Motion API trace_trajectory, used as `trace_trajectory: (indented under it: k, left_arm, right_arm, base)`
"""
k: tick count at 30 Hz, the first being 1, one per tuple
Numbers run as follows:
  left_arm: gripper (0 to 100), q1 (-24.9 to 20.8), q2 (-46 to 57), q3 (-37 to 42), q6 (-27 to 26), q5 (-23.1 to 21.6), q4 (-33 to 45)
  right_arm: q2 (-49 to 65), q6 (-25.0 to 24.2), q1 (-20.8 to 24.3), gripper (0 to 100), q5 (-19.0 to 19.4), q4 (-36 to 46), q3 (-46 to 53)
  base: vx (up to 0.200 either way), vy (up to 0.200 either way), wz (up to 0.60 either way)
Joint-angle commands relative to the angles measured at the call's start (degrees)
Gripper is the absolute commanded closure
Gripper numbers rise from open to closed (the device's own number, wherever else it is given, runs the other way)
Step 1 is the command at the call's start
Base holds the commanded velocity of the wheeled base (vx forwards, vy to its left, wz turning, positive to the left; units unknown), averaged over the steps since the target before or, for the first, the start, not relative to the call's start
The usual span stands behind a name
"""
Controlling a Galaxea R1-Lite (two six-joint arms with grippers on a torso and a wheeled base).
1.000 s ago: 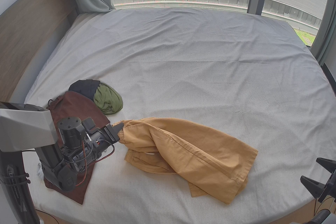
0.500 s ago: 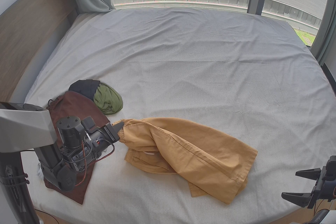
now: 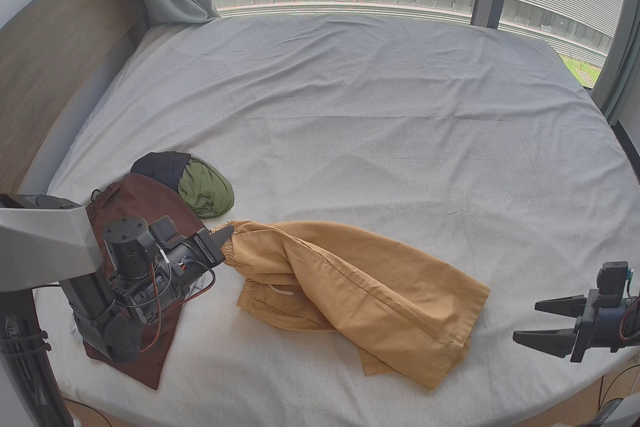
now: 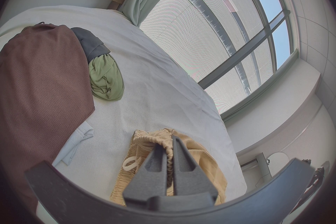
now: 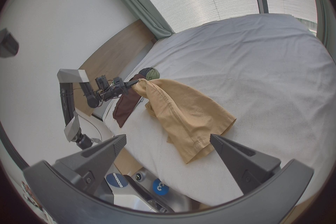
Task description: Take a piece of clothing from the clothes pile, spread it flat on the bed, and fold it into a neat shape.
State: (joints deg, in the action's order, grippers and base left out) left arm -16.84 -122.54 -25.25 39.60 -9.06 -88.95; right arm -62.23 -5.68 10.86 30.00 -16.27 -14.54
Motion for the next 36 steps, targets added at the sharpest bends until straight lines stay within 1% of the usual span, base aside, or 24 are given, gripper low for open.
trace_trajectory:
  k: [1, 5, 9, 10, 13, 19, 21, 26, 28, 29, 36]
  left_arm:
    - [100, 0.05, -0.07, 0.02, 0.04, 0.00, -0.25]
    - [100, 0.14, -0.07, -0.24, 0.04, -0.08, -0.17]
    - [100, 0.14, 0.02, -0.24, -0.04, 0.00, -0.17]
    - [100, 0.05, 0.02, -0.15, -0.04, 0.00, -0.17]
    - [100, -0.13, -0.16, -0.07, -0.04, 0.00, -0.17]
    - [100, -0.04, -0.77, -0.24, -0.04, 0.00, -0.25]
    - [100, 0.05, -0.51, -0.24, -0.04, 0.00, -0.25]
    - [100, -0.13, -0.42, -0.15, -0.13, 0.00, -0.25]
    - [100, -0.22, -0.42, -0.15, -0.13, 0.00, -0.25]
    - [100, -0.22, -0.33, -0.15, -0.13, 0.00, -0.25]
    - [100, 0.05, -0.42, -0.33, -0.04, 0.00, -0.25]
  right_arm:
    - [-10.19, -3.02, -0.75, 0, 1.02, -4.03, 0.48]
    - [-14.06, -3.28, -0.93, 0, 1.55, -6.14, 0.83]
    - [-15.29, -3.90, -1.11, 0, 2.61, -6.93, 0.83]
    - [-15.37, -5.13, -0.93, 0, 2.69, -6.84, 0.83]
    - [-16.25, -6.45, -0.58, 0, 2.78, -6.93, 0.74]
    - [-21.00, -6.54, -0.58, 0, 2.96, -7.54, 0.92]
    - [-24.52, -6.54, -0.67, 0, 3.75, -10.53, 2.15]
    - [-31.11, -6.62, -0.67, 0, 3.84, -21.17, 6.19]
    - [-31.63, -6.62, -0.67, 0, 3.84, -21.96, 6.55]
    - [-34.18, -6.62, -0.49, 0, 3.84, -24.68, 7.60]
    - [-38.40, -6.71, -0.75, 0, 4.01, -27.50, 7.60]
  base:
    - [0.000, 0.000, 0.00]
    - [0.000, 0.000, 0.00]
    - [0.000, 0.000, 0.00]
    - [0.000, 0.000, 0.00]
    - [0.000, 0.000, 0.00]
    - [0.000, 0.000, 0.00]
    - [0.000, 0.000, 0.00]
    - [0.000, 0.000, 0.00]
    - [0.000, 0.000, 0.00]
    - [0.000, 0.000, 0.00]
    - [0.000, 0.000, 0.00]
